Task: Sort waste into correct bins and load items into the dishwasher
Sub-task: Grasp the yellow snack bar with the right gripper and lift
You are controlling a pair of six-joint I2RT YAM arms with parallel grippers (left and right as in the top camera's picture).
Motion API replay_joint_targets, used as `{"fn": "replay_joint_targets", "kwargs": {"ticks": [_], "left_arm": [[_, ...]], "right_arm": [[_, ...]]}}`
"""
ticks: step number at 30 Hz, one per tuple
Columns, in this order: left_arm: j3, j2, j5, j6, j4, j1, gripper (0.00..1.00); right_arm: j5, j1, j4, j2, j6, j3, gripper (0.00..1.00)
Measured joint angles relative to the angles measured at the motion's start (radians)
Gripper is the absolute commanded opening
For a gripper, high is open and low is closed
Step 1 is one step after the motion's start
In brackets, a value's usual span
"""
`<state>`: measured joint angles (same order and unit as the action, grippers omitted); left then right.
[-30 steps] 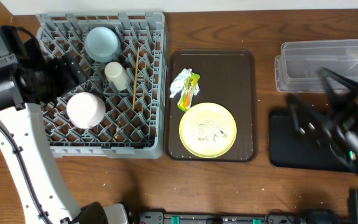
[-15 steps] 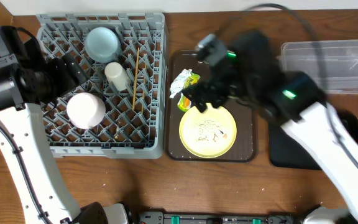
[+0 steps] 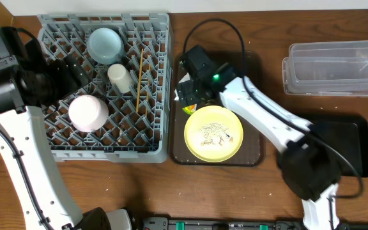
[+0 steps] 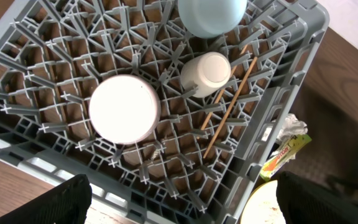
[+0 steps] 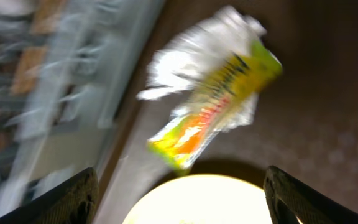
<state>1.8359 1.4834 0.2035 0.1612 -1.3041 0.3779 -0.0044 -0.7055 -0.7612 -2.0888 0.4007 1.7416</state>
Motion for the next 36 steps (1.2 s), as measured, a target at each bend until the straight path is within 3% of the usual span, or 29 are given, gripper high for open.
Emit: {"fn": "replay_joint_targets", "kwargs": {"ticks": [5,13,18,21,24,25,26,27,36], "left_arm": [[0.0,0.0,0.0,0.0,0.0,0.0,0.95],[0.0,0.0,0.0,0.0,0.0,0.0,0.95],[0.0,0.0,0.0,0.0,0.0,0.0,0.95],[0.0,0.0,0.0,0.0,0.0,0.0,0.95],[0.0,0.0,0.0,0.0,0.0,0.0,0.95],[0.0,0.0,0.0,0.0,0.0,0.0,0.95],[0.0,0.0,0.0,0.0,0.0,0.0,0.96],[0.0,0.0,0.0,0.0,0.0,0.0,0.96],[0.0,0.0,0.0,0.0,-0.001,0.0,0.96]], "right_arm": [[0.054,0.0,0.058,-0.117,0.222,0.0,0.7],[0.066,-0.008,0.127,-0.149,0.356,0.0,0.5],[0.069,-0.029,0.138,-0.193,0.41,0.0,0.5],[0.071,-0.039,0.141,-0.207,0.43,0.009,0.43],[0.073,-0.038,0.137,-0.207,0.442,0.01,0.29],[0.072,-0.037,0.135,-0.207,0.444,0.01,0.22],[0.072,-0.036,0.131,-0.207,0.444,0.01,0.07],[0.072,-0.034,0.126,-0.207,0.447,0.01,0.01],[0.066,0.11,-0.006,-0.083,0.453,0.008,0.01]]}}
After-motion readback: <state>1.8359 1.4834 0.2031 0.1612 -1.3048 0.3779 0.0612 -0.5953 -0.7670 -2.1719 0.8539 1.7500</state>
